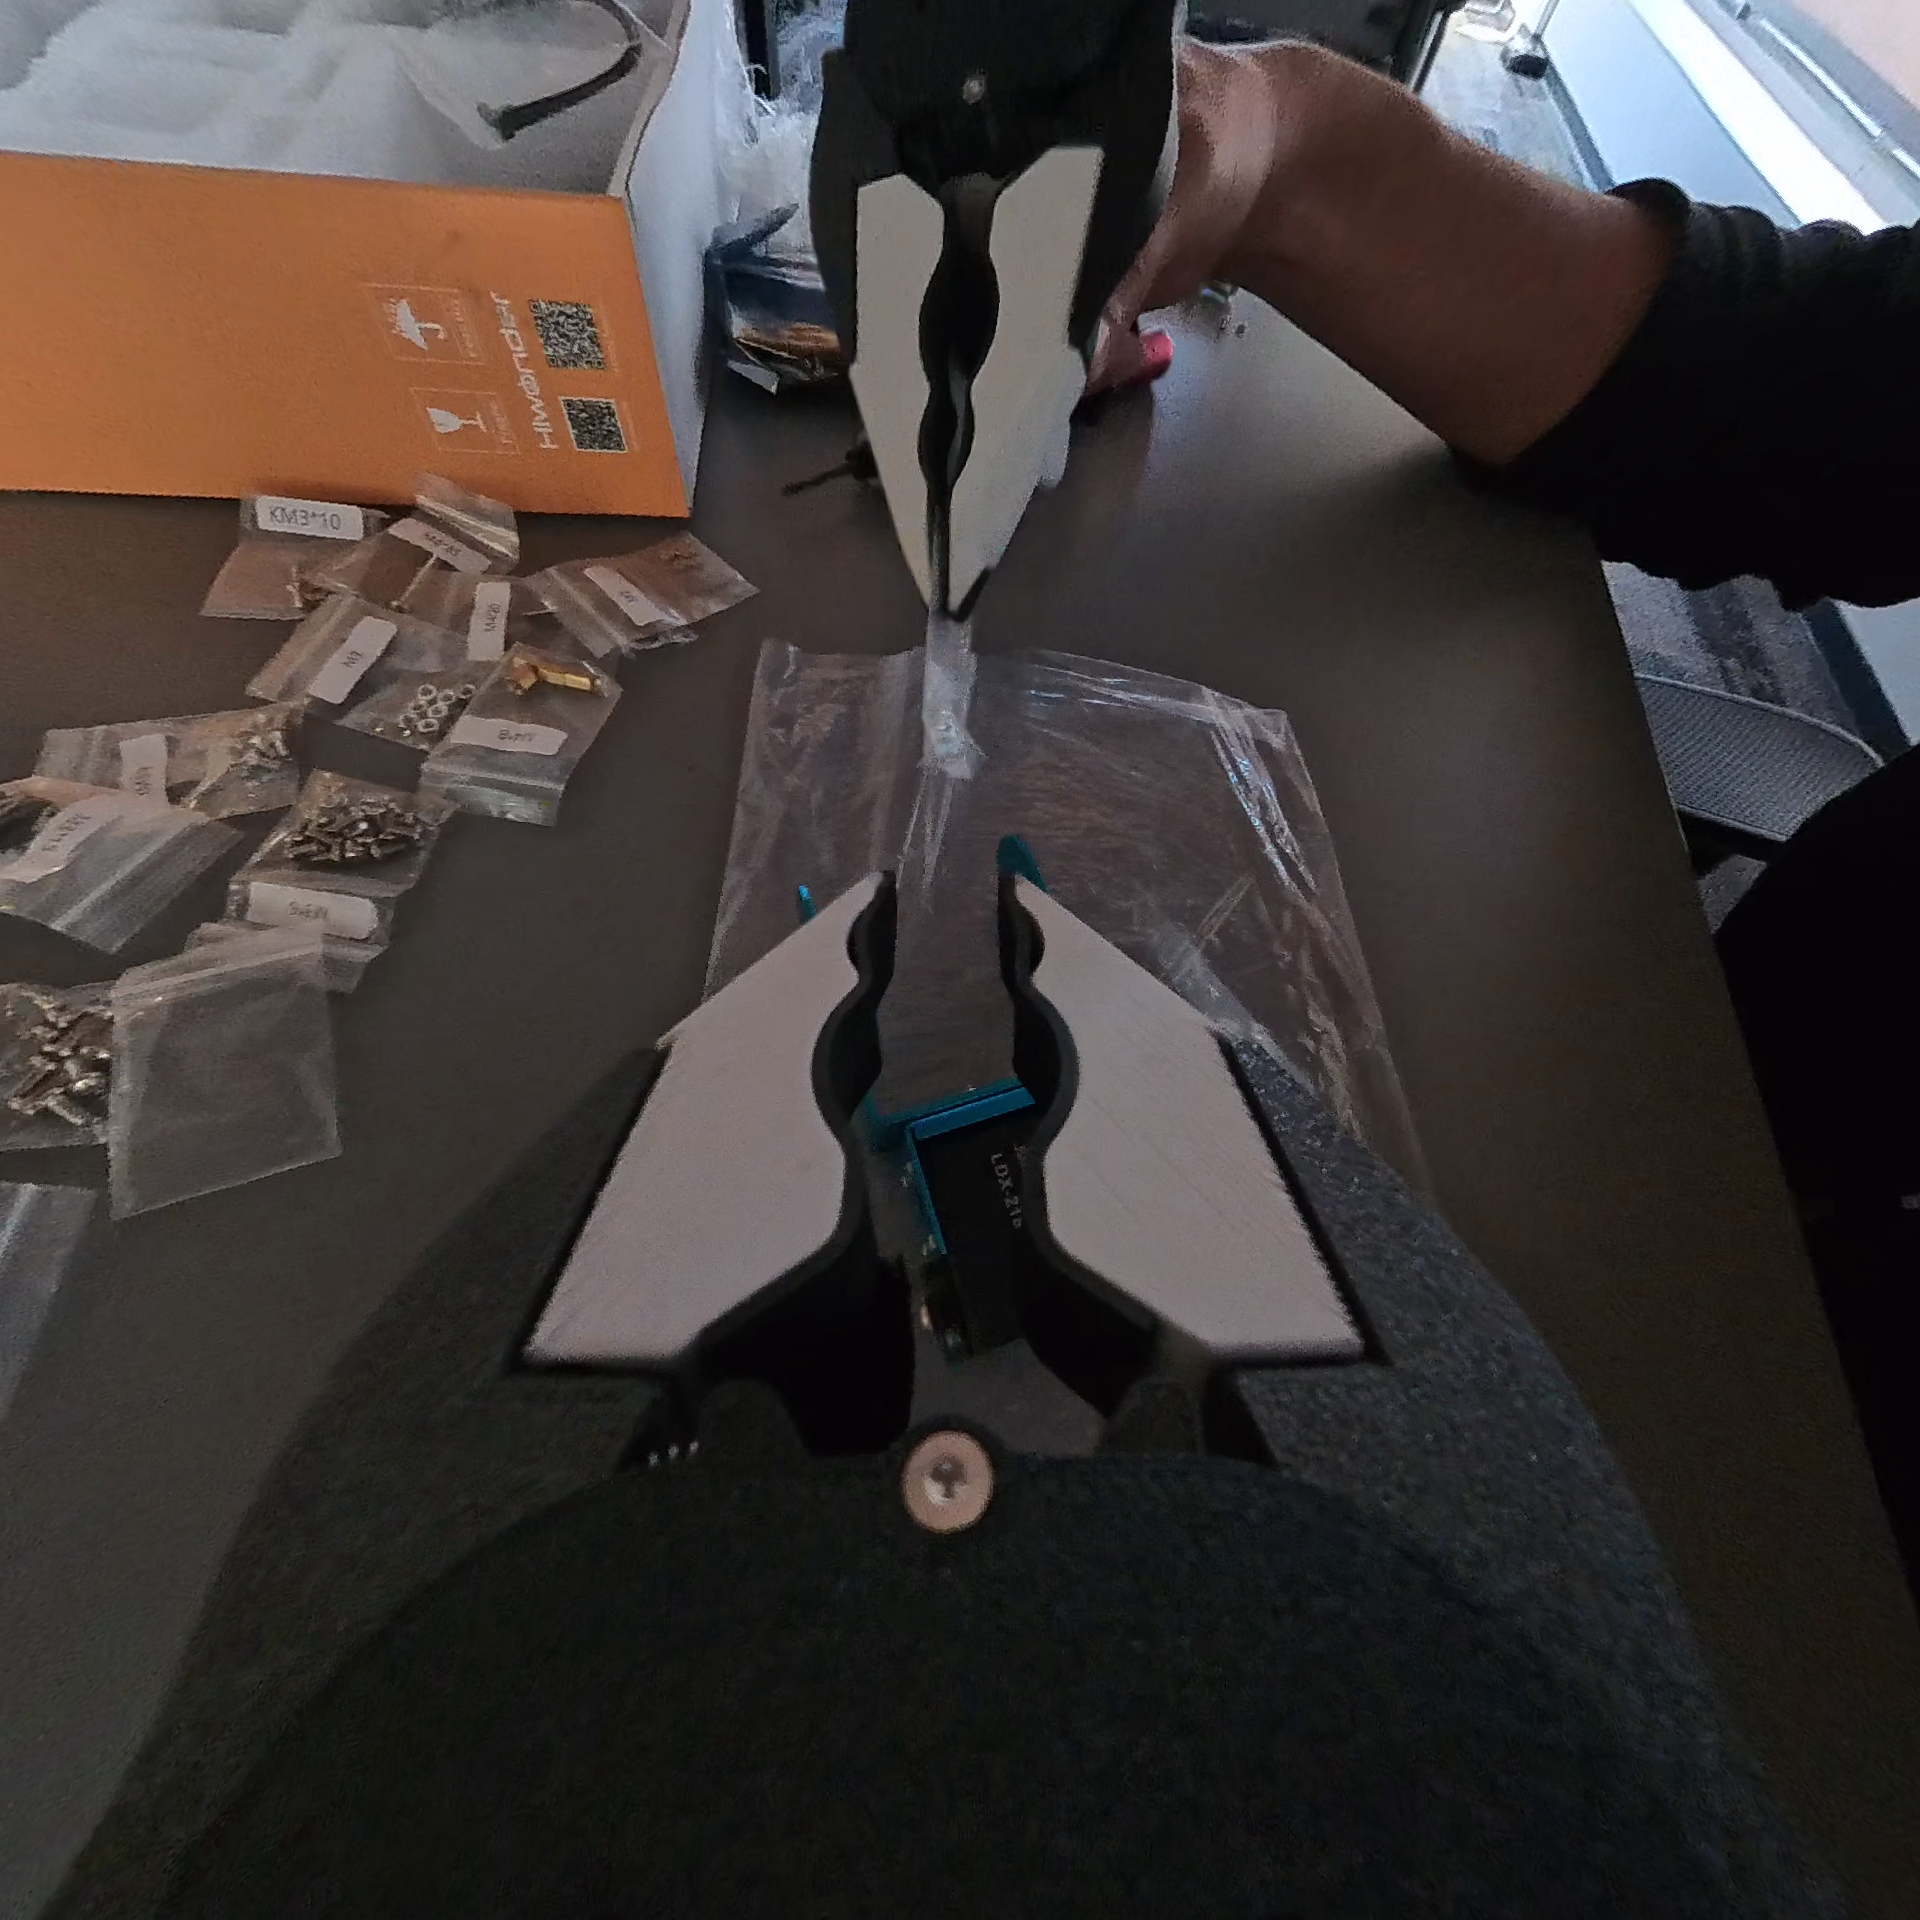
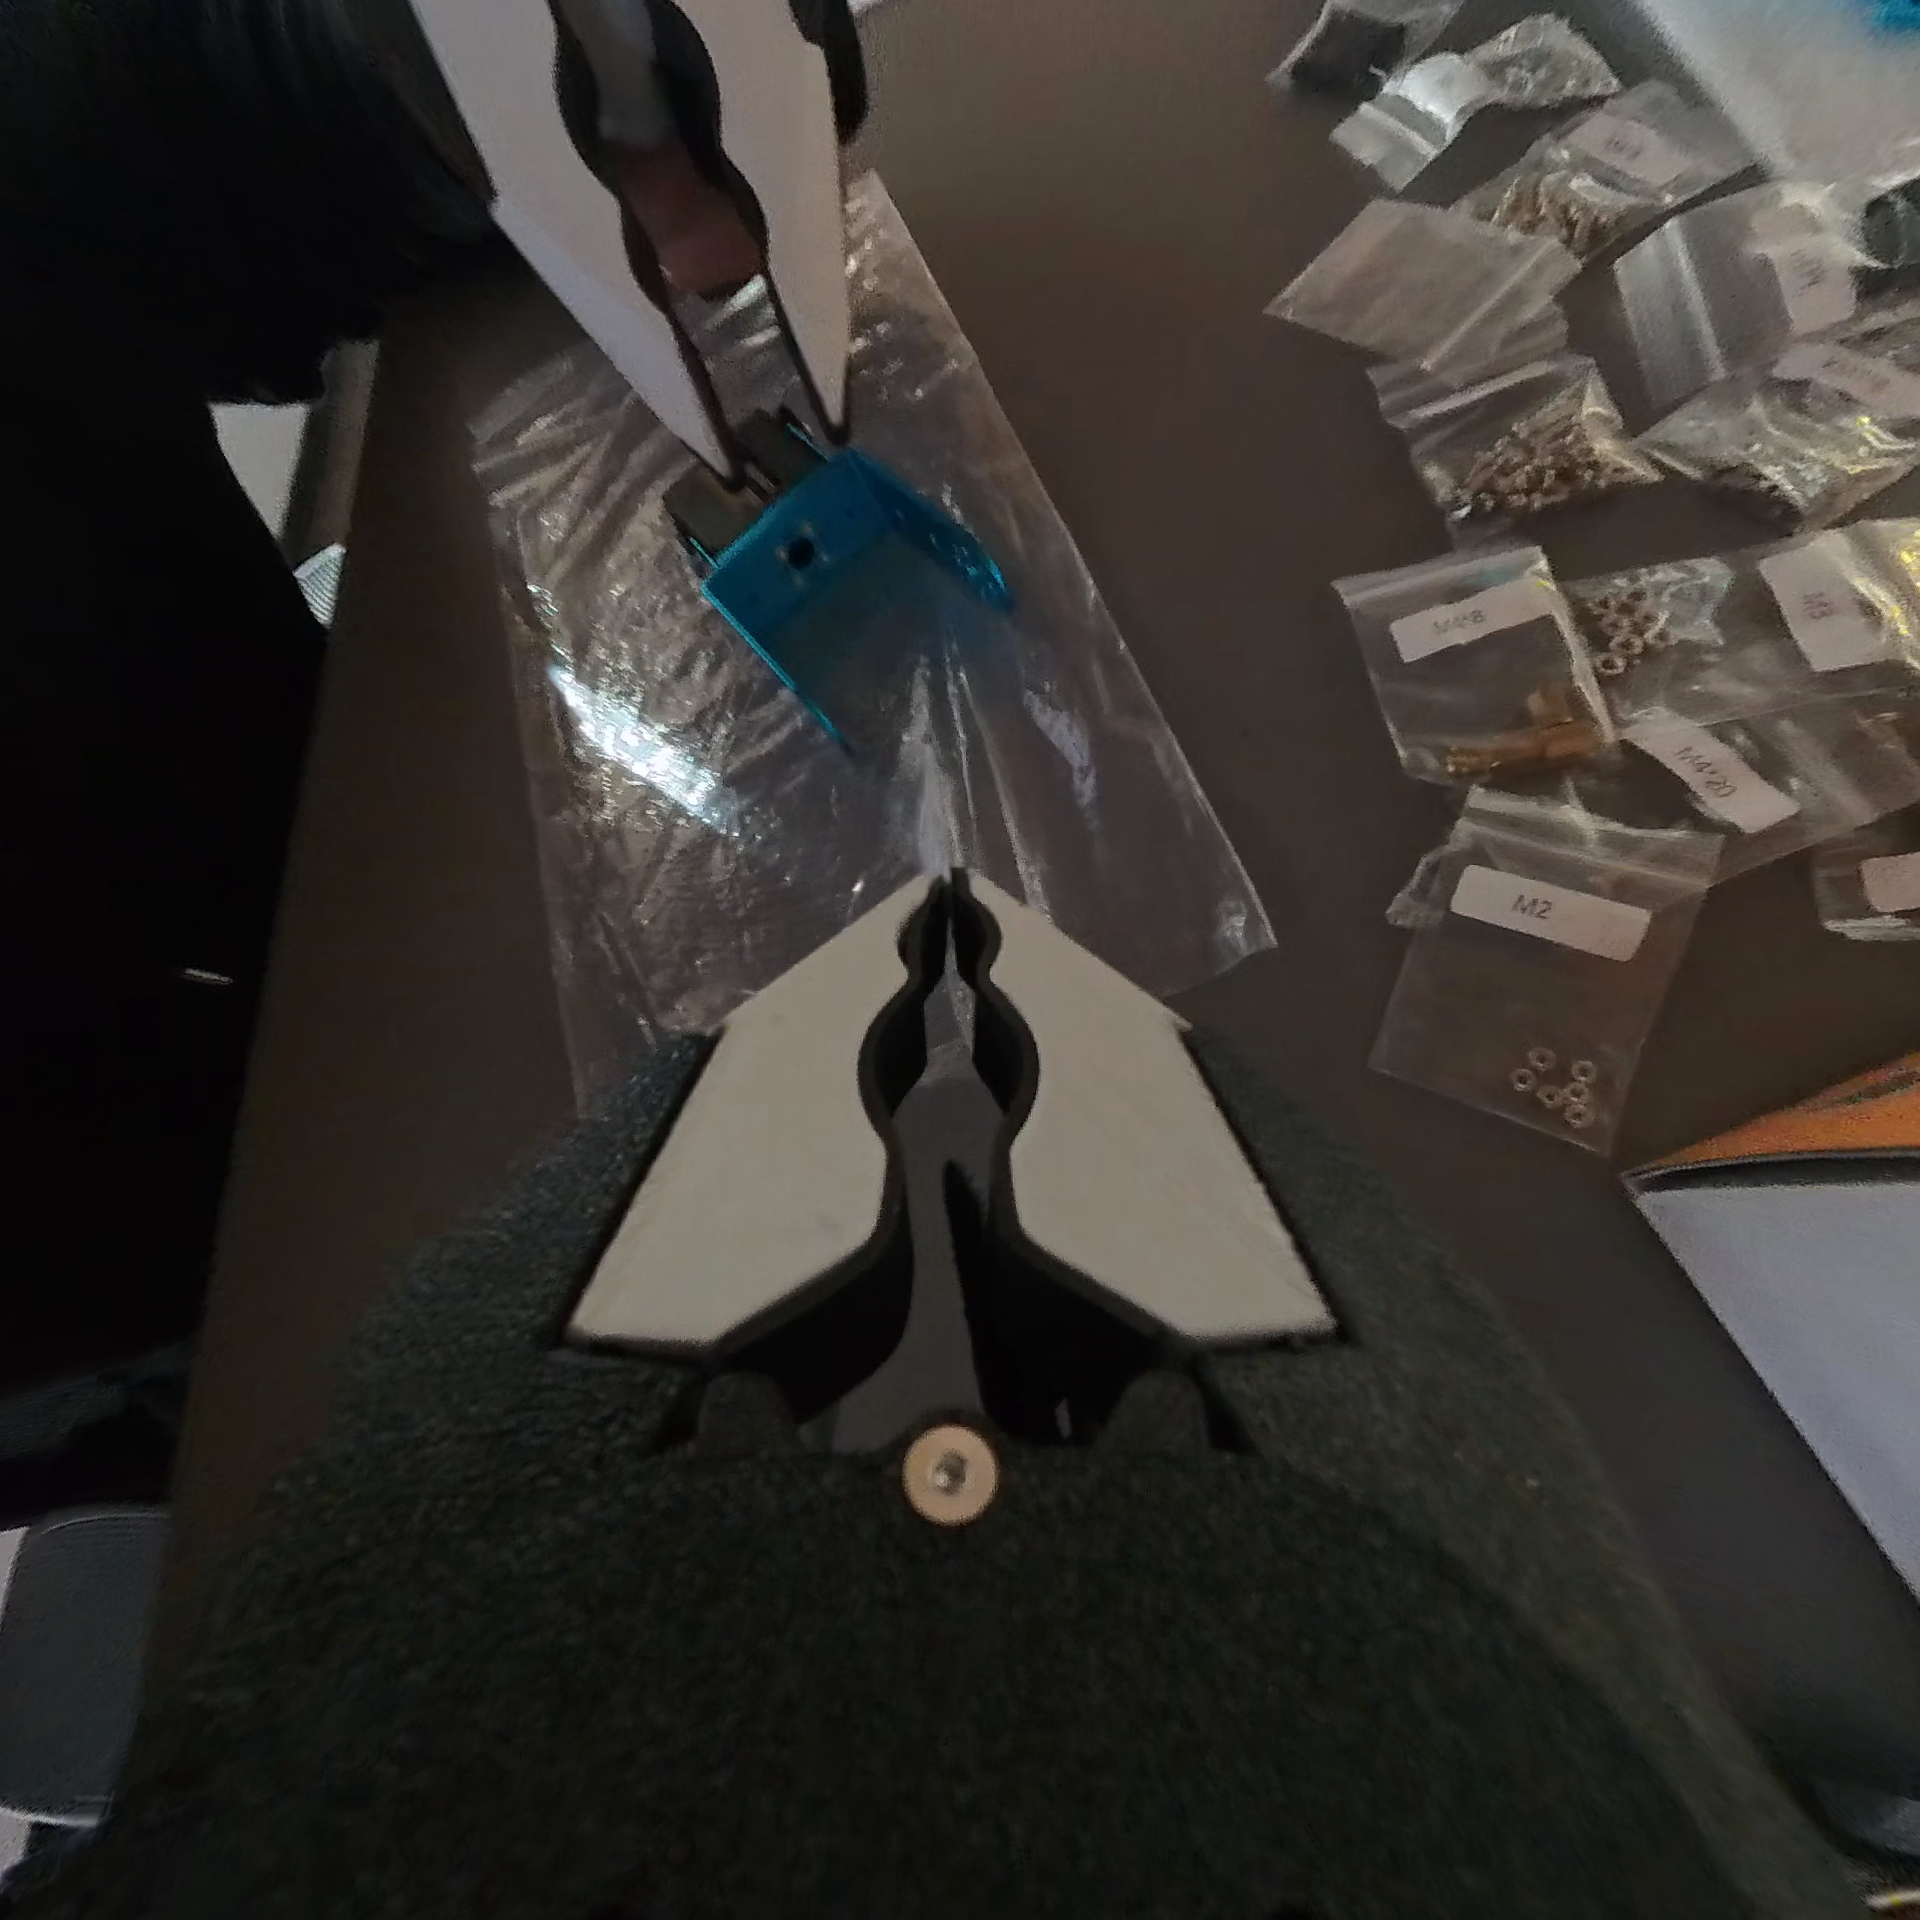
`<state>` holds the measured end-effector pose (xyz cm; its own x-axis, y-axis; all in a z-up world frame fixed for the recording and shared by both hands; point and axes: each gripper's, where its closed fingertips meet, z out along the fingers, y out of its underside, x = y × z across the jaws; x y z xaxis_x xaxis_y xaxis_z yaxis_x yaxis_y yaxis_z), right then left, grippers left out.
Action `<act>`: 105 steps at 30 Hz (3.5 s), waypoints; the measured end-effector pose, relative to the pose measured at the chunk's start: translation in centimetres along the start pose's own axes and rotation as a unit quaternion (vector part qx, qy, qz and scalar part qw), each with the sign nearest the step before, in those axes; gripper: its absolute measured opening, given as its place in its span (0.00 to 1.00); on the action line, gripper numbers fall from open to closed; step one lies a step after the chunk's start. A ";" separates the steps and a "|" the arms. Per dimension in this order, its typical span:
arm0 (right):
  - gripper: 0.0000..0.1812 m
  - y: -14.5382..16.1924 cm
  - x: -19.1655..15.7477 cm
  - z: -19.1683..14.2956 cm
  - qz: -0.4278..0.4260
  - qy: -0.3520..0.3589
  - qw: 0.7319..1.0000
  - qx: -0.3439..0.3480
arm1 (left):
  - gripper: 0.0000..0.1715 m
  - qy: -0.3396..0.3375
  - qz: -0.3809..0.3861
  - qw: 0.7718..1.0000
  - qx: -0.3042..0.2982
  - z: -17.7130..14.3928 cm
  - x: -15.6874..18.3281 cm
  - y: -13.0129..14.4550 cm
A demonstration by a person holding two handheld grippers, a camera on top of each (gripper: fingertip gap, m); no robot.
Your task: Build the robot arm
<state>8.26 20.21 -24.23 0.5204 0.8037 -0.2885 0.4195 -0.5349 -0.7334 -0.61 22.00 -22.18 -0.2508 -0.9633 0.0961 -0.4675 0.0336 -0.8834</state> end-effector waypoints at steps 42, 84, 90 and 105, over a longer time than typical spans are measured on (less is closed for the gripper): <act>0.00 -1.4 -0.4 -1.2 -0.010 -0.013 0.998 0.055 | 0.38 -0.061 0.040 0.995 -0.069 -0.4 0.7 0.8; 0.00 -8.3 -5.7 -0.8 0.042 -0.152 0.961 0.225 | 0.16 0.047 -0.084 0.995 0.011 -1.5 2.0 -3.1; 0.00 -8.4 -5.8 -1.3 0.034 -0.147 0.962 0.229 | 0.12 0.143 -0.147 0.976 0.073 -1.6 2.7 -4.7; 0.00 -8.8 -6.6 -1.5 0.026 -0.162 0.958 0.236 | 0.00 0.143 -0.124 0.975 0.114 -1.3 3.2 -5.6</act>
<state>2.23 19.19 -14.97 0.2424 0.8582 -0.4524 -0.0244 -0.4608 -0.8872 0.10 19.03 -16.38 -0.3952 -0.8195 0.4151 -0.3508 -0.2830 -0.8927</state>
